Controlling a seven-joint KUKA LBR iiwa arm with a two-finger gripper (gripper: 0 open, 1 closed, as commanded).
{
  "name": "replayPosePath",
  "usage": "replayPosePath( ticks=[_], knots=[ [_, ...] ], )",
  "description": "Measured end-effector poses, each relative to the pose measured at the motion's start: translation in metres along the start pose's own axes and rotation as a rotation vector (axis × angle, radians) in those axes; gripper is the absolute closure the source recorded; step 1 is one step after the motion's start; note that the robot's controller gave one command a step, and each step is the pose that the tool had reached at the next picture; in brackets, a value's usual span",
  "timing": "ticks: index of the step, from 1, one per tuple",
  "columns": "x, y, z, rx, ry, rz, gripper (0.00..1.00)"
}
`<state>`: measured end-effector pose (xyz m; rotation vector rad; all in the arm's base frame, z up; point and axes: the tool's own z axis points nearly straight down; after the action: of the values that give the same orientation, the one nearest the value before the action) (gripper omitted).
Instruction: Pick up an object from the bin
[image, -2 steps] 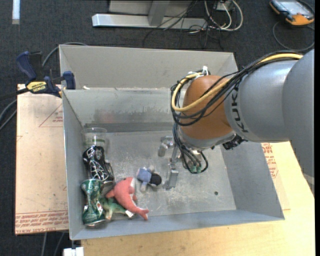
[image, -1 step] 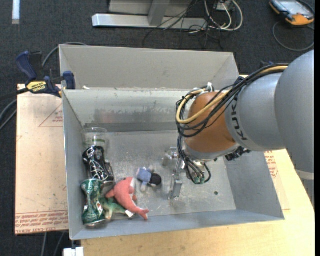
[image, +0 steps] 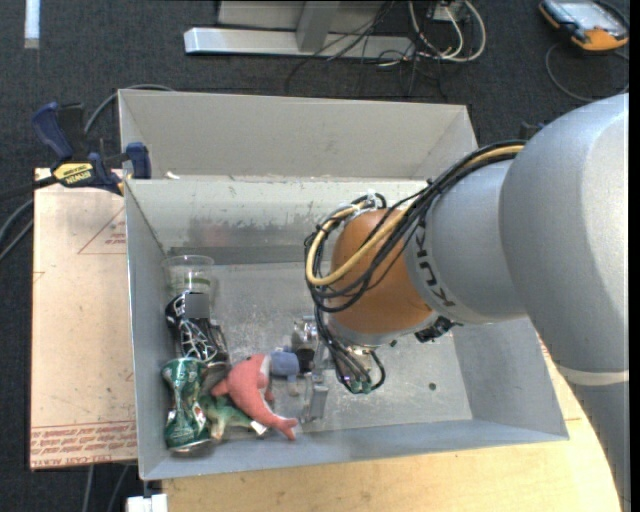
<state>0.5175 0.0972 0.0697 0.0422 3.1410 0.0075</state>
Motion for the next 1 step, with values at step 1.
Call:
replayPosePath(
  ticks=[1],
  knots=[
    [-0.0453,0.0051,-0.0006,0.002,-0.004,-0.012,0.00]
  ],
)
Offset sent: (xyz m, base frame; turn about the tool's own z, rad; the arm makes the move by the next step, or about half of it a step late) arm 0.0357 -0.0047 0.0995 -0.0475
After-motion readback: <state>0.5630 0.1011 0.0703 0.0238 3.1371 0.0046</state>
